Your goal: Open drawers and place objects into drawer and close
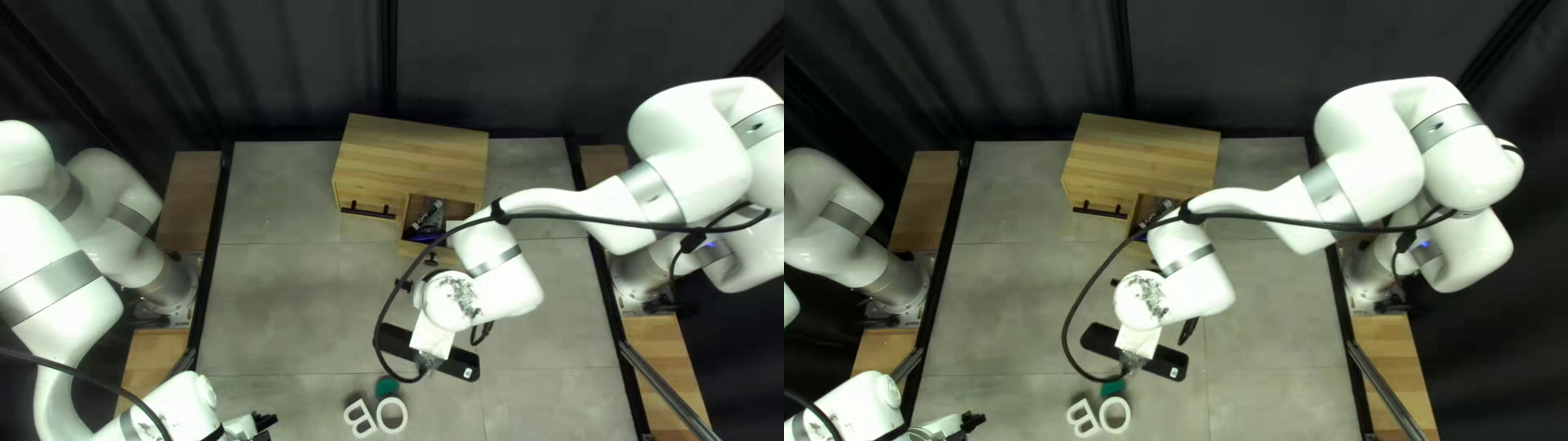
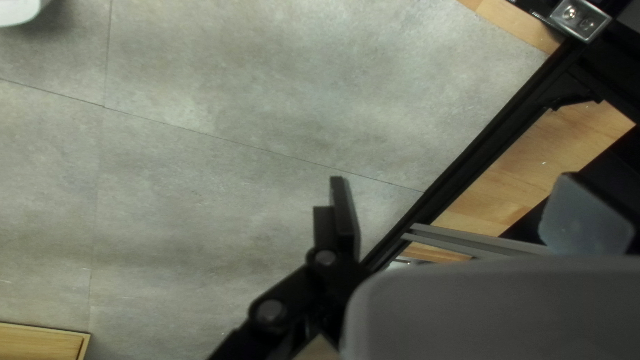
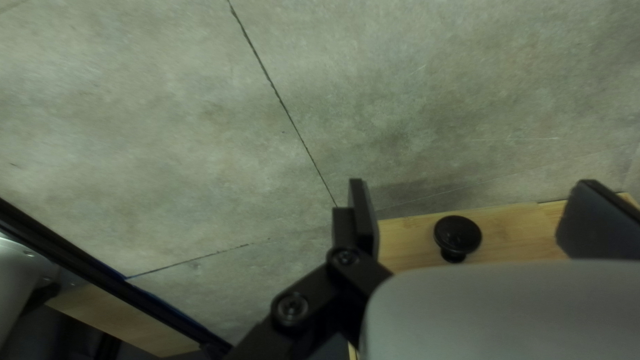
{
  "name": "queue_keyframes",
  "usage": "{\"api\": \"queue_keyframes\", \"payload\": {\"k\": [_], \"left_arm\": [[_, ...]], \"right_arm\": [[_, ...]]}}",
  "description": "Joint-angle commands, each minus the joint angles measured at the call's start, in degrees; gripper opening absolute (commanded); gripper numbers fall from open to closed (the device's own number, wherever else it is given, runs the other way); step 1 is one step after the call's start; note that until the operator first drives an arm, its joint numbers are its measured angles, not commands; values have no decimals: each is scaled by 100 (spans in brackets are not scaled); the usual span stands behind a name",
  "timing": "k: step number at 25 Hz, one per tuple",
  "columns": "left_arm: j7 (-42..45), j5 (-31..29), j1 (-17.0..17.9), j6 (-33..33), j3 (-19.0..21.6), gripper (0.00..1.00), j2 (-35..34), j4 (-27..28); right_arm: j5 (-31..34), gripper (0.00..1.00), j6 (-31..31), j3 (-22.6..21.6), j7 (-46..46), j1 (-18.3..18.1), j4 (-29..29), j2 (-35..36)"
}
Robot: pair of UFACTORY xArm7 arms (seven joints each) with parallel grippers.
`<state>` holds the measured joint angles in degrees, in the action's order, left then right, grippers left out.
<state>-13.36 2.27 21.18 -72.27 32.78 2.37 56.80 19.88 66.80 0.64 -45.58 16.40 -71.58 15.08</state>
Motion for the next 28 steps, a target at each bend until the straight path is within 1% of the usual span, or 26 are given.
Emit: {"api": "queue_keyframes", "payload": {"k": [1, 8, 16, 23, 28], "left_arm": [[0, 0, 0, 0, 0, 100, 0, 0], [0, 0, 0, 0, 0, 100, 0, 0], [0, 0, 0, 0, 0, 100, 0, 0], [0, 0, 0, 0, 0, 100, 0, 0], [0, 0, 0, 0, 0, 100, 0, 0]], "right_arm": [[114, 100, -79, 37, -129, -42, 46, 21], [311, 100, -376, 79, -271, -93, 248, -34], [430, 100, -551, 111, -463, -151, 412, -124], [386, 100, -820, 121, -706, -250, 545, -101], [332, 100, -829, 122, -851, -292, 609, -152]]}}
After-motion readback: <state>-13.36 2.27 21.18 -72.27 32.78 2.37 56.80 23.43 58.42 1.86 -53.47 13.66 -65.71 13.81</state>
